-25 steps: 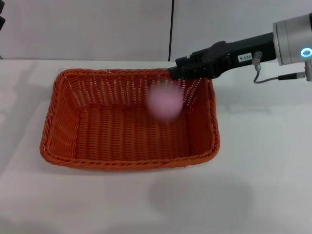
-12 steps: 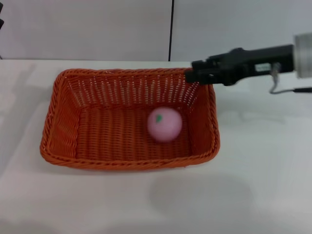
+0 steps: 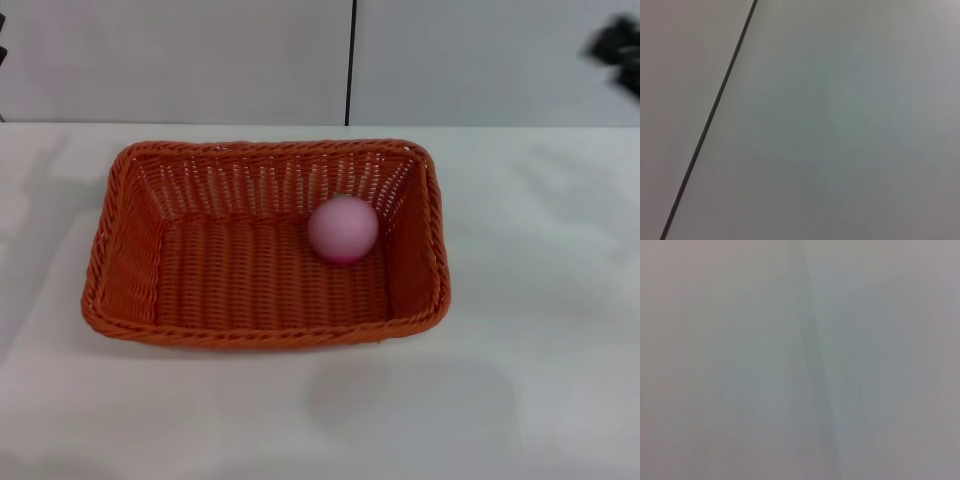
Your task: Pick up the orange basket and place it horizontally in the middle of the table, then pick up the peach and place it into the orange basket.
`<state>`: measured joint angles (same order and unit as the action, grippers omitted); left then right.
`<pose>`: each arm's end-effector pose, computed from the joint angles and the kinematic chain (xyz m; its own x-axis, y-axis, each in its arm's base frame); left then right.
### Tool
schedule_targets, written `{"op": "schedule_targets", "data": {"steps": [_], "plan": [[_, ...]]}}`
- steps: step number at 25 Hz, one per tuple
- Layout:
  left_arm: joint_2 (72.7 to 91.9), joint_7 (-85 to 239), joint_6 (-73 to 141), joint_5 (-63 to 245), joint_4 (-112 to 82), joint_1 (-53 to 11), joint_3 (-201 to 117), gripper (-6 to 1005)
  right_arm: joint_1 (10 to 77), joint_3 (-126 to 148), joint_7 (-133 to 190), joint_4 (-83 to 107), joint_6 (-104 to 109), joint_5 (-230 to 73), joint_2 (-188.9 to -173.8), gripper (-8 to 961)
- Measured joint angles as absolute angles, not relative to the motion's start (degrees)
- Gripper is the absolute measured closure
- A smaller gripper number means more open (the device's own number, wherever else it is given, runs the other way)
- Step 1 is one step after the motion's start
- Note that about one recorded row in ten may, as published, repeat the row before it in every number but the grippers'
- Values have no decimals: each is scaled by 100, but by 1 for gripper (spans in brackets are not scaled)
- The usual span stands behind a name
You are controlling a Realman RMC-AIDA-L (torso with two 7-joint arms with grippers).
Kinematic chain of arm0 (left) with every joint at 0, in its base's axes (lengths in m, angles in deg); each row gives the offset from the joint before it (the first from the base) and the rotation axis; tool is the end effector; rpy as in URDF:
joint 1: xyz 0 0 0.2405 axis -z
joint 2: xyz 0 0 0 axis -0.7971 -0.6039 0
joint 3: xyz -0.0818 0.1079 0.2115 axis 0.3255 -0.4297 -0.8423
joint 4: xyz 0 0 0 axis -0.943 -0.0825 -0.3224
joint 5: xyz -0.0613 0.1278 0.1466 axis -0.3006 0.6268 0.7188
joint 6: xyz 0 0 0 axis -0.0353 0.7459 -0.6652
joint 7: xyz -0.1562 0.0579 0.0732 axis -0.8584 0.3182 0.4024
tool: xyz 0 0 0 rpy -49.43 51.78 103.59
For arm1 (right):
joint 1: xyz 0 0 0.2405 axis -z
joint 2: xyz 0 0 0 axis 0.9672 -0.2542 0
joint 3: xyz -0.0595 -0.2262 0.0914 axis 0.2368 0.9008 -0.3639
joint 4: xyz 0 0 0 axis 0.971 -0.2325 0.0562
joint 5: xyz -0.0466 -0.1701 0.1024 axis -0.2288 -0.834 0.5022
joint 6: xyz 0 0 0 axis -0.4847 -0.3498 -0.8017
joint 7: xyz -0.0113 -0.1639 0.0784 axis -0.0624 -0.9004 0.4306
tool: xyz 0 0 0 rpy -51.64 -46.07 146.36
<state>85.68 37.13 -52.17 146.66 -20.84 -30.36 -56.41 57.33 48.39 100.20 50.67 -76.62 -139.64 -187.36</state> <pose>-0.2931 0.3264 0.0638 0.3888 -0.2897 0.8746 0.8001 -0.3645 -0.4764 0.2386 0.3383 0.0588 0.5046 -0.0492 -0.8619 -0.6054 -0.7319 -0.3126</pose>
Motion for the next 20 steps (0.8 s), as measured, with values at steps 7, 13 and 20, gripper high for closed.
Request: {"op": "schedule_targets", "data": {"steps": [7,13,20], "plan": [[8577,3754,-5075,14480,-2078,-3014,-5642,175,5869,2423,7677,3087,-7739,-13249,-18744,516],[8577,3785,-4943,14451,-2017,-2967,-5642,174,5736,1481,6943,2435,-7755,-13227,-18751,516],[8587,3830,-4918,14448,-2008,-2940,-5642,175,5584,954,6413,2088,-7753,-13221,-18749,516]]}}
